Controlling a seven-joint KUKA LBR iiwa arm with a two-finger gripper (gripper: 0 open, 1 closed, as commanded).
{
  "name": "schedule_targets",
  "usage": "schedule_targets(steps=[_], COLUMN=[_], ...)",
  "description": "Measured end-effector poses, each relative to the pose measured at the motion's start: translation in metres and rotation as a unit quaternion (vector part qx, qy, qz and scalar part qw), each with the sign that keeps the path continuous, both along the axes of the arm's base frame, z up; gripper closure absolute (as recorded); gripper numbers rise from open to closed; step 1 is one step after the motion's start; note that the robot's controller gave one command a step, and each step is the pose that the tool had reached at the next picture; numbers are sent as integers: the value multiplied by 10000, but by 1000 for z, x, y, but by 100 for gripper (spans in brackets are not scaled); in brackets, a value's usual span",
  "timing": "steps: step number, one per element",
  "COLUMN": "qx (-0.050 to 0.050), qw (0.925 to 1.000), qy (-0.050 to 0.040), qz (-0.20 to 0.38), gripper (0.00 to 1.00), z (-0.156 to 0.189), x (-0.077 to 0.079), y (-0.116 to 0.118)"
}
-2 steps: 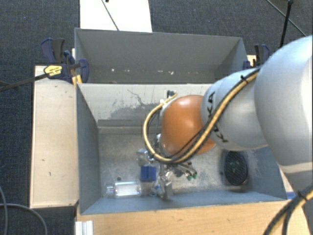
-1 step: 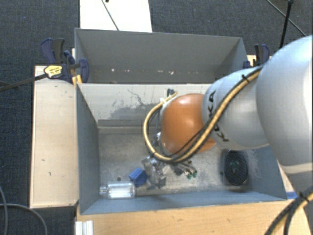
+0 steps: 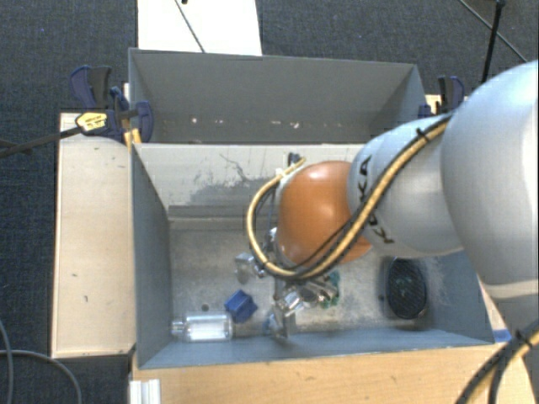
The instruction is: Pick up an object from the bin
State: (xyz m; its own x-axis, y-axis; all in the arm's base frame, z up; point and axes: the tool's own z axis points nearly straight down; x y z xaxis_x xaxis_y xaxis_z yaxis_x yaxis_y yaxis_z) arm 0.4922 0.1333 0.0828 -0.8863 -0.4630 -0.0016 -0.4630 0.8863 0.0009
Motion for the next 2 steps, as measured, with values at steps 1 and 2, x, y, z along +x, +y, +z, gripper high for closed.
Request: schedule_targets(steps=[1, 2], qx=[20, 3], qw=[9902, 9902], qy=[-44, -14], qz=[-1398, -1400], gripper=[0, 100], z=[-11, -12], x=[-11, -13], y=[40, 39])
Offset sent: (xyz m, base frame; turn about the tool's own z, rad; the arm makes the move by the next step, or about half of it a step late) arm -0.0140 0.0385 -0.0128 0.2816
